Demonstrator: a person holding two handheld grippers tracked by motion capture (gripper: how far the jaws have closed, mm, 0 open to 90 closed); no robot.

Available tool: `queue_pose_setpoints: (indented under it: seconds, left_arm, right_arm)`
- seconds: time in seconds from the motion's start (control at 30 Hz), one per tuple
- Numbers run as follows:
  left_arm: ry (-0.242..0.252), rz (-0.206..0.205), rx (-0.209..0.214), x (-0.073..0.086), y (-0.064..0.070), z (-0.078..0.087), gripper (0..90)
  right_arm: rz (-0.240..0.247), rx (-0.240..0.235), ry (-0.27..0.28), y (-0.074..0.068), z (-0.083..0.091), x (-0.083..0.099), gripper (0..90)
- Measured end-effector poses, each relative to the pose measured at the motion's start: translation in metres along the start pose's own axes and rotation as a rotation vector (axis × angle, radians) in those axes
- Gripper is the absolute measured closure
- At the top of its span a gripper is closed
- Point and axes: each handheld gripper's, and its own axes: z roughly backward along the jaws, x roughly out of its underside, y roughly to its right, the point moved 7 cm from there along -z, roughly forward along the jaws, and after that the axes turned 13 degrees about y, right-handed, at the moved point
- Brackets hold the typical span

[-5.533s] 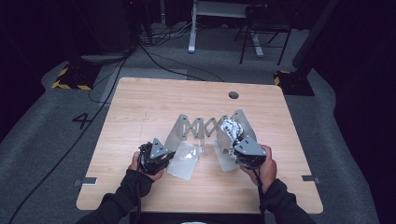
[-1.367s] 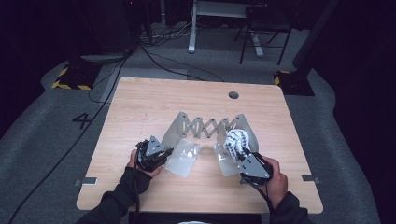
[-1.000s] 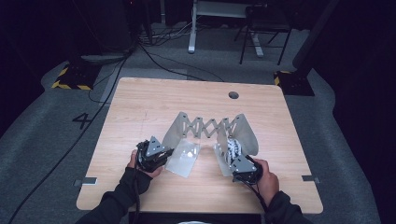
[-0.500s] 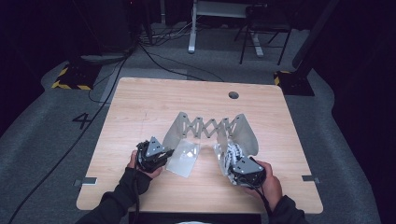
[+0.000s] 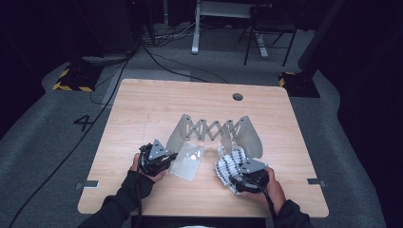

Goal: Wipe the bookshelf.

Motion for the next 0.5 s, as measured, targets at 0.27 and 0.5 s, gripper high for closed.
queue_pose_setpoints:
  seconds: [0.27,0.5]
  left_arm:
    - [-0.015,-0.011,0.016,0.0020,0.0035,-0.0018,77.6]
    - [-0.016,-0.006,0.019,0.0022,0.0040,-0.0020,77.7]
  right_arm:
    - [-0.038,-0.069,-0.020,-0.0005,0.0002,-0.0014,68.7]
    - [0.054,0.037,-0.029,0.0055,0.0057,-0.0033,76.6]
